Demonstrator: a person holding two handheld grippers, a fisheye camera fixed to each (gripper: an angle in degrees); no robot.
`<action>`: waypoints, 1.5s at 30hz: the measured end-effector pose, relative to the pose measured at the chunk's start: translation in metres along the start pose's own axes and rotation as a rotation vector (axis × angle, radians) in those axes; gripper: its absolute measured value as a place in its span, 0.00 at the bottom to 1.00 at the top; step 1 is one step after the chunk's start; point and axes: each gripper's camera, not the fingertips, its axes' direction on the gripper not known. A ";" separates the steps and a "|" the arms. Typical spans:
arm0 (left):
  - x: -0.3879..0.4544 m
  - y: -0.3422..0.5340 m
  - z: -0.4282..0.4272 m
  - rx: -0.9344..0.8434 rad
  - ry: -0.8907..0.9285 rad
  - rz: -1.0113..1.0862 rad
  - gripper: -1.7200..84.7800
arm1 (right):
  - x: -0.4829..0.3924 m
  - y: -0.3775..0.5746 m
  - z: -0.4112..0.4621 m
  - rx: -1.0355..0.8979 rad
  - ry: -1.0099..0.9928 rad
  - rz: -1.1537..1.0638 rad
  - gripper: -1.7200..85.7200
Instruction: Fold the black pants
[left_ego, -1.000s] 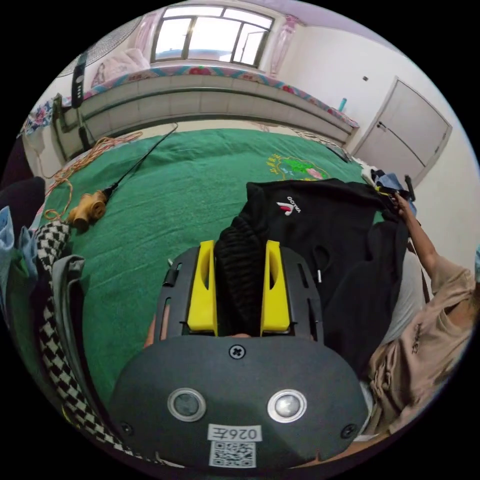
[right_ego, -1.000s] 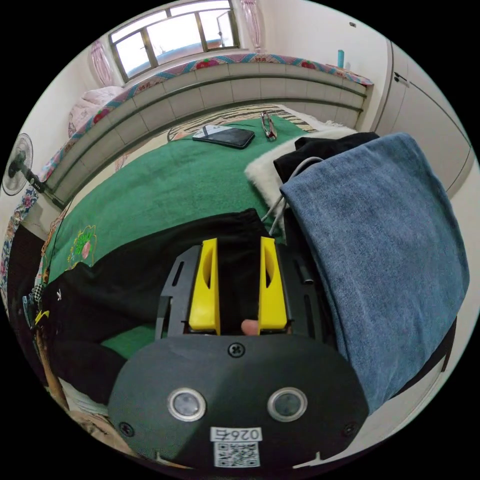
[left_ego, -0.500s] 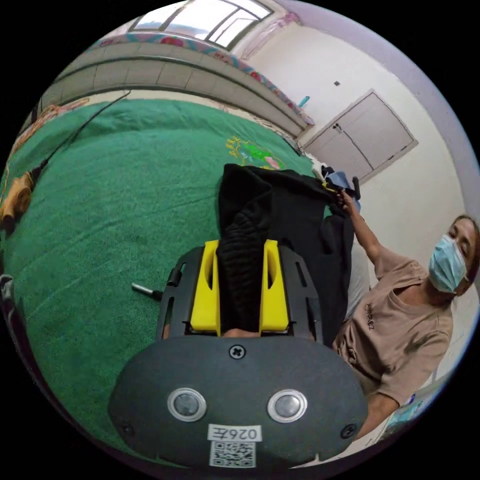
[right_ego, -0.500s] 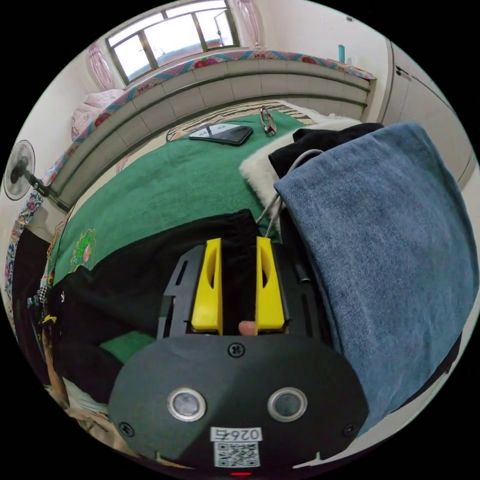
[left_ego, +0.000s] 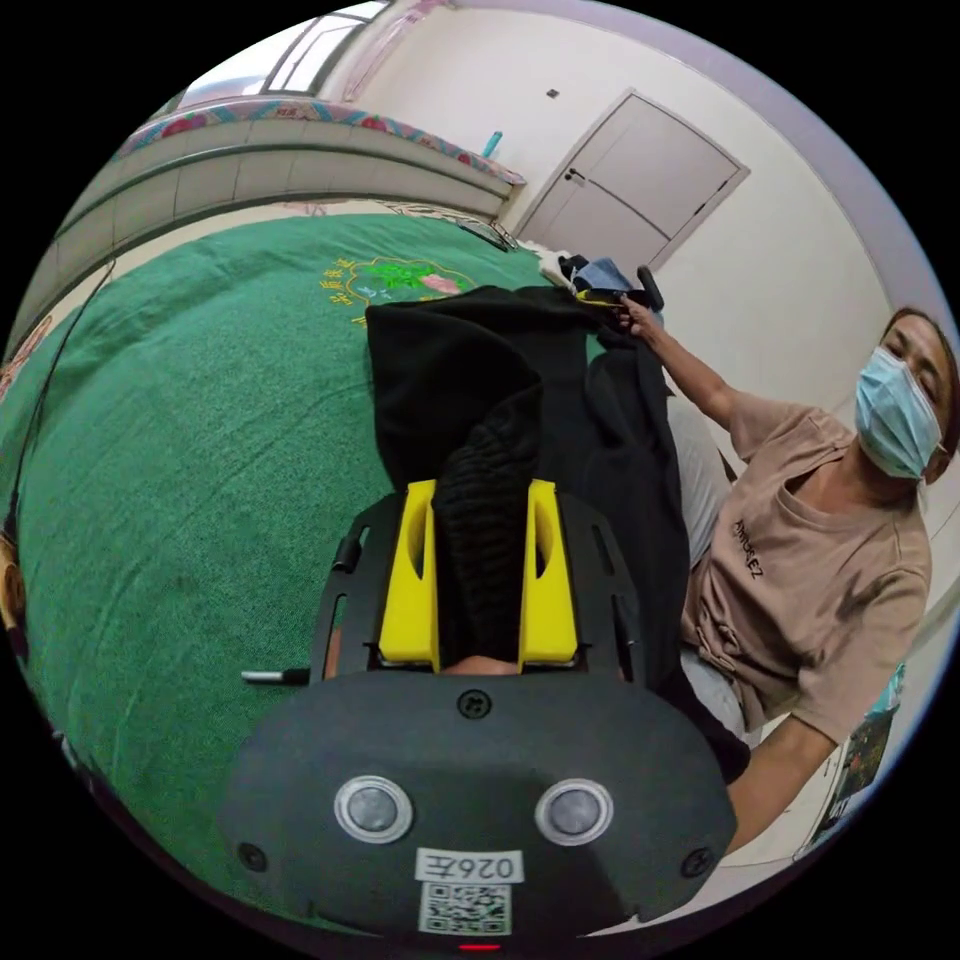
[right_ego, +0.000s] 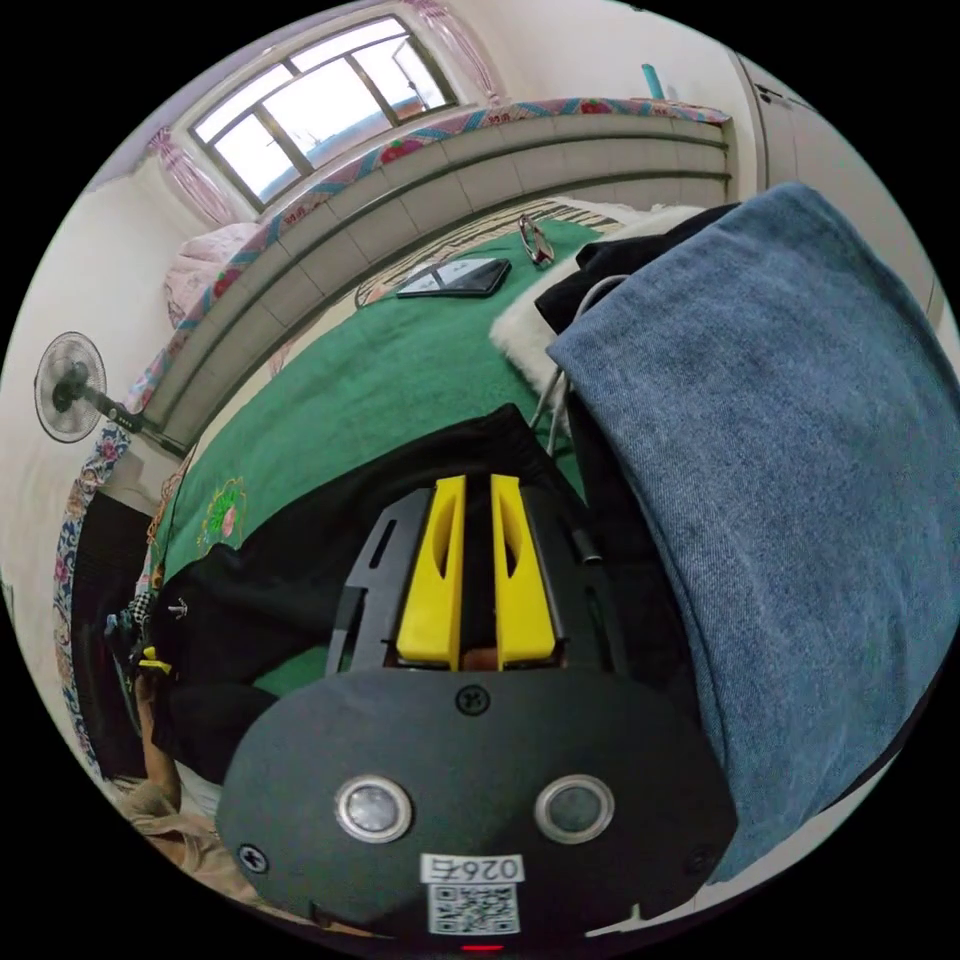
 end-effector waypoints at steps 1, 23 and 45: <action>0.005 -0.004 0.006 -0.033 -0.016 0.012 0.18 | -0.001 -0.001 0.003 -0.009 0.011 -0.003 0.05; 0.056 -0.022 0.006 -0.038 -0.318 0.010 0.12 | -0.067 -0.034 0.053 -0.086 0.216 -0.173 0.06; -0.080 -0.031 -0.069 0.120 -0.520 -0.515 0.16 | -0.122 -0.081 0.114 -0.049 0.105 -0.049 0.07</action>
